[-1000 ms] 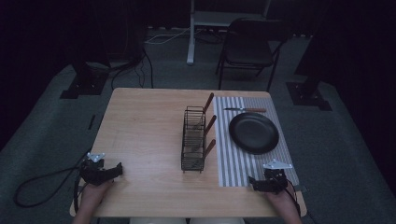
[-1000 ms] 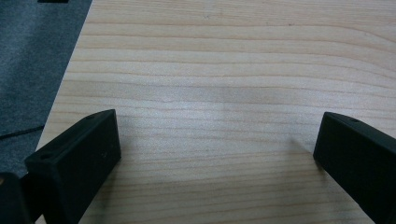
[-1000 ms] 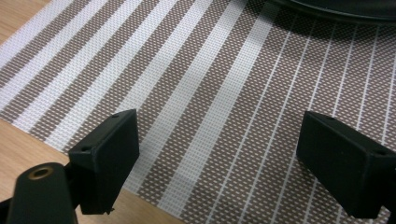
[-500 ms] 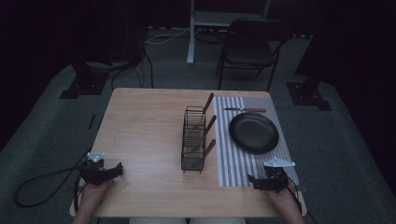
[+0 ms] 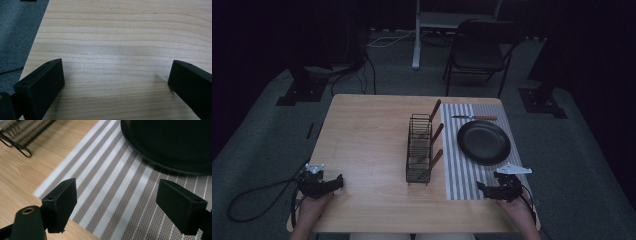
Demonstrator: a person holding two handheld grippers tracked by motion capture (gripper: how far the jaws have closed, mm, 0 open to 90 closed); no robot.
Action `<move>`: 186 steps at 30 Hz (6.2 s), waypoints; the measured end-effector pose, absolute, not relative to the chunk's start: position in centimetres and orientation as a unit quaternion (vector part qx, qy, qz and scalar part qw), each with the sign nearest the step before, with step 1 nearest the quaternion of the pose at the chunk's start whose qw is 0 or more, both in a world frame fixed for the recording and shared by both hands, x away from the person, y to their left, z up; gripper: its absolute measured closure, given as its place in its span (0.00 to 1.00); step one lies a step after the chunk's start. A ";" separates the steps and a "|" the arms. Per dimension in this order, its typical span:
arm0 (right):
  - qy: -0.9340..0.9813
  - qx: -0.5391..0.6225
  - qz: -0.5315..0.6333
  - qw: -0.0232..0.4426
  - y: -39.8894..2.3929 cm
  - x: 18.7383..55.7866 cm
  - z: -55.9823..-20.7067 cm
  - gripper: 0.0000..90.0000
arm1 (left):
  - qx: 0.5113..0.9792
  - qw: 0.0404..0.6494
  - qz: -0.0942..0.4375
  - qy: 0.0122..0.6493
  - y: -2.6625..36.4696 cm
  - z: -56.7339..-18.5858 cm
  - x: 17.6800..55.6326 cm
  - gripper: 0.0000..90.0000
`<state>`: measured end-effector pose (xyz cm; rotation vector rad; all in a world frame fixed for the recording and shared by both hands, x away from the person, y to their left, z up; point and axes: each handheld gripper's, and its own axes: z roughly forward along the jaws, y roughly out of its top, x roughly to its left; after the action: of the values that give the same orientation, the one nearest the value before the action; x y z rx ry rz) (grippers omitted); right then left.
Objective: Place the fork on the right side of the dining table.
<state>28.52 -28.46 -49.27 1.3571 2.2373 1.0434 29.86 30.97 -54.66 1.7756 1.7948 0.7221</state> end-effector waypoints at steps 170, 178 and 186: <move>0.762 0.373 0.513 0.129 -16.1 35.1 -32.7 0.90 | 0.656 0.254 0.265 0.660 31.0 -54.6 29.8 0.01; 0.751 0.364 0.532 0.141 -17.1 34.1 -30.7 0.90 | 0.656 0.254 0.265 0.659 31.0 -54.6 29.8 0.01; 0.732 0.357 0.556 0.168 -19.1 32.7 -28.3 0.90 | 0.655 0.254 0.265 0.660 31.0 -54.7 29.8 0.01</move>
<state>32.67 -19.05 -28.32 1.0153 2.0820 1.5801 29.77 30.99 -54.65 1.7806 1.7926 0.7198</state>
